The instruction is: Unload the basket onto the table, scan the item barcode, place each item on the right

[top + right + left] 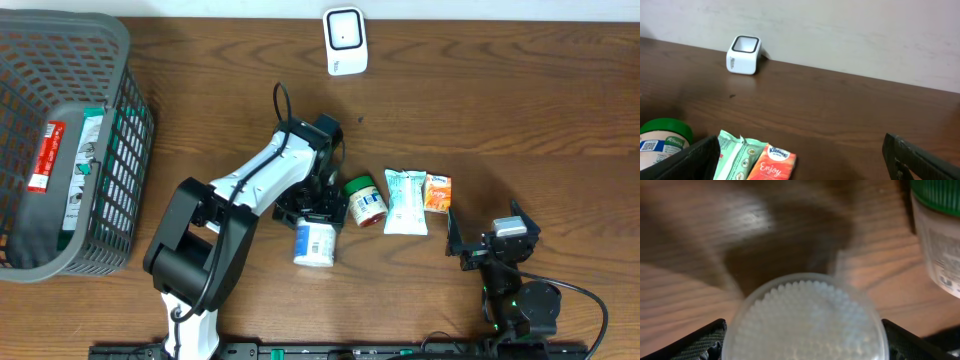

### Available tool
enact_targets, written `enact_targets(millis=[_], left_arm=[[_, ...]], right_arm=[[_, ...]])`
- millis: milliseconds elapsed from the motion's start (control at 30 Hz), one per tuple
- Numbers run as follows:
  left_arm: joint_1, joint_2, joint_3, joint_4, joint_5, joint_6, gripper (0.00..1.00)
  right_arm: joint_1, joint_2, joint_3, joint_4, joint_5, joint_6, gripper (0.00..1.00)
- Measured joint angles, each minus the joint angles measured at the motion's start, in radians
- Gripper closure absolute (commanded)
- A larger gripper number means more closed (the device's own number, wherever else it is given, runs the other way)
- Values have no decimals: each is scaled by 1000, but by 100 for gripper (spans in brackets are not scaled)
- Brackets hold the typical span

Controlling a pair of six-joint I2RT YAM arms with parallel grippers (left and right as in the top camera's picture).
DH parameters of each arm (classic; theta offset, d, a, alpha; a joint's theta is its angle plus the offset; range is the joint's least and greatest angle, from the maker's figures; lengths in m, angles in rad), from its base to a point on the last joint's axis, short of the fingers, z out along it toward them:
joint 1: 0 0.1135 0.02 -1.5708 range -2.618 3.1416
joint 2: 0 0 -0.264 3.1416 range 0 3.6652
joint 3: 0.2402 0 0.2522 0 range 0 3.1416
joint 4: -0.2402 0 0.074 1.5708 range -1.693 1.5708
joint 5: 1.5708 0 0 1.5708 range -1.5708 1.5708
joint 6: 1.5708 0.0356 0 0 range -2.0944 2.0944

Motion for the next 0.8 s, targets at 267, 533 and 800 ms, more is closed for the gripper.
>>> enact_targets(millis=[267,533,800], left_arm=[[0,0,0,23,-33,0,5],[1,0,3,23,-43,-1,5],[58,-6,90,26,-43,-1,5]], right_arm=[[0,0,0,0,0,0,1],[0,0,0,0,0,0,1],[0,0,0,0,0,0,1]])
